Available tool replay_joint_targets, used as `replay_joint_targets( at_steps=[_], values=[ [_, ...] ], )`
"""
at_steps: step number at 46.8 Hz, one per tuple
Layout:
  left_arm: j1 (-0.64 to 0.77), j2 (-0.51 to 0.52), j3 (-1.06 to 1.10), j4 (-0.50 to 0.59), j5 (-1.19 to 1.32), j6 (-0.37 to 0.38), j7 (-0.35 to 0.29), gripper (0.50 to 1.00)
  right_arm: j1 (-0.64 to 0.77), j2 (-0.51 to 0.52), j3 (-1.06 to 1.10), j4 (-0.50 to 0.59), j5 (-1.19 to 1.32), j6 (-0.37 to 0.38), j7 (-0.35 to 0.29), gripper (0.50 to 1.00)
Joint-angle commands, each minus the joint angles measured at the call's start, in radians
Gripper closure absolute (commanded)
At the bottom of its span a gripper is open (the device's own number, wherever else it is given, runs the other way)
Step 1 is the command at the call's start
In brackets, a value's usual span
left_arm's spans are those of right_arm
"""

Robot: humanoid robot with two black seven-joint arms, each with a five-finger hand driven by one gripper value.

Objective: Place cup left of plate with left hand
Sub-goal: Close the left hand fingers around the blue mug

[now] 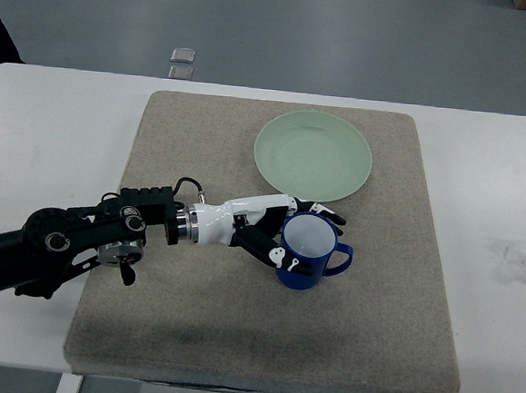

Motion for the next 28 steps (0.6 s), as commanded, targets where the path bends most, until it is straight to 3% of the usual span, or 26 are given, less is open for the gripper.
replay_joint_targets(
  at_steps=[1,28],
  values=[
    [-0.001,-0.001,-0.002,0.000,-0.001,0.002,0.000,0.709,0.000,0.000,0.000,0.000,0.000,0.000,0.000,0.568],
    [-0.009,-0.004,-0.077,0.000,-0.004,0.005,0.000,0.712,0.000,0.000,0.000,0.000,0.000,0.000,0.000,0.568]
  ],
)
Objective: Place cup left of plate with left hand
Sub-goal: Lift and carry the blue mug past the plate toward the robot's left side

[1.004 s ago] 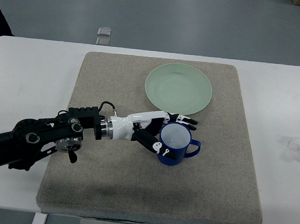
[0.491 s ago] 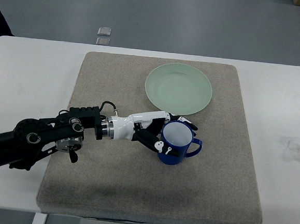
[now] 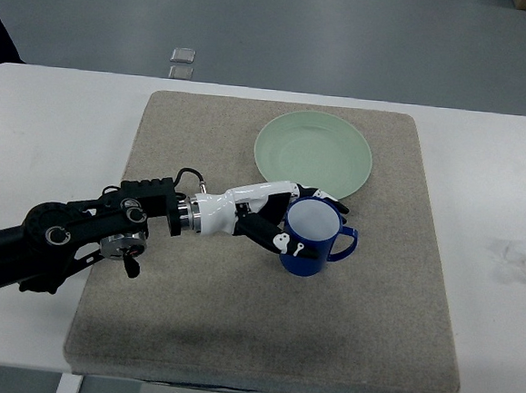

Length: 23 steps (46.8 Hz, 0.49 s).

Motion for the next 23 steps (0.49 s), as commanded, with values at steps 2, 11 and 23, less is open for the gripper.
replay_joint_targets(
  at_steps=[2,11,23],
  values=[
    [-0.008,0.000,-0.017,0.000,0.001,0.000,0.000,0.712,0.000,0.000,0.000,0.000,0.000,0.000,0.000,0.568],
    [-0.011,0.018,-0.056,0.001,0.001,0.008,0.000,0.707,0.000,0.000,0.000,0.000,0.000,0.000,0.000,0.568],
    [-0.011,0.061,-0.103,0.046,-0.014,0.011,0.000,0.705,0.000,0.000,0.000,0.000,0.000,0.000,0.000,0.568]
  ],
)
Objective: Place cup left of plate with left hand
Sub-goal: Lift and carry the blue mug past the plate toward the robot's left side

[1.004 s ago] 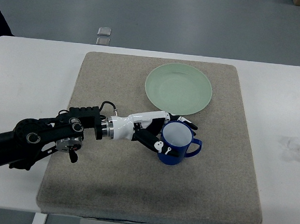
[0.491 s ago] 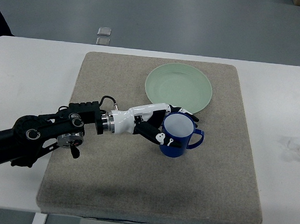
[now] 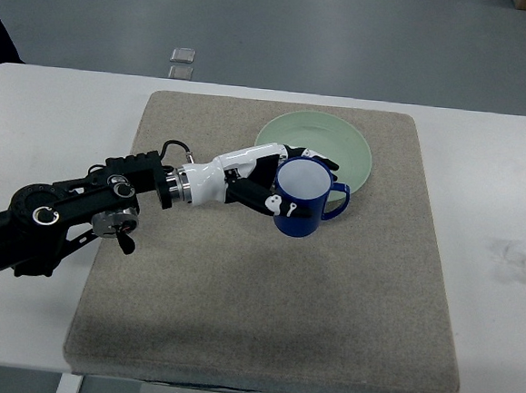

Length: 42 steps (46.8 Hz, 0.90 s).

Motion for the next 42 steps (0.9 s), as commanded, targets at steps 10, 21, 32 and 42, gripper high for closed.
replay_joint_targets(
  at_steps=[10,21,32,42],
  values=[
    [0.006,0.078,-0.058,0.048,-0.016,0.000,-0.001,0.705,0.000,0.000,0.000,0.000,0.000,0.000,0.000,0.568],
    [0.015,0.098,-0.128,0.166,-0.016,0.000,-0.003,0.705,0.000,0.000,0.000,0.000,0.000,0.000,0.000,0.568],
    [0.020,0.099,-0.168,0.298,-0.048,0.001,-0.003,0.707,0.000,0.000,0.000,0.000,0.000,0.000,0.000,0.568],
    [0.022,0.095,-0.168,0.344,-0.100,0.040,-0.005,0.709,0.000,0.000,0.000,0.000,0.000,0.000,0.000,0.568]
  ],
)
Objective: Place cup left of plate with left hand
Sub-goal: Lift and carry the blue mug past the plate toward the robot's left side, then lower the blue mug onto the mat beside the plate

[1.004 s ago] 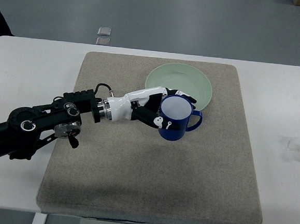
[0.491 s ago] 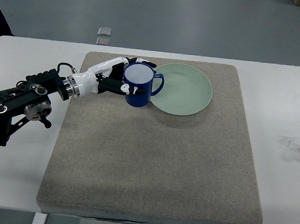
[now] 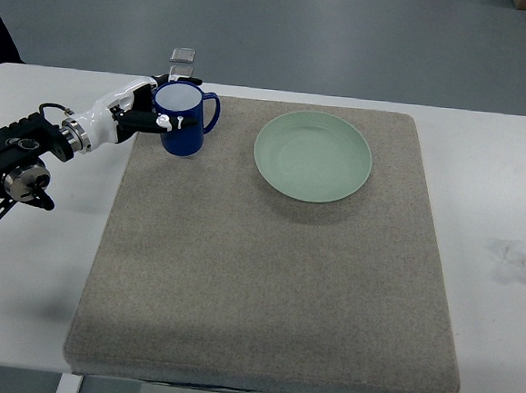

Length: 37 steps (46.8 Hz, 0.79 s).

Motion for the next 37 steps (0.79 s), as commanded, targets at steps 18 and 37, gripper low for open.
replay_joint_targets(
  at_steps=[18,37],
  values=[
    [0.002,-0.010,0.005,0.023,-0.037,0.087,-0.061,0.709,0.000,0.000,0.000,0.000,0.000,0.000,0.000,0.568],
    [0.045,-0.047,0.017,0.080,-0.029,0.090,-0.101,0.701,0.000,0.000,0.000,0.000,0.000,0.000,0.000,0.568]
  ],
)
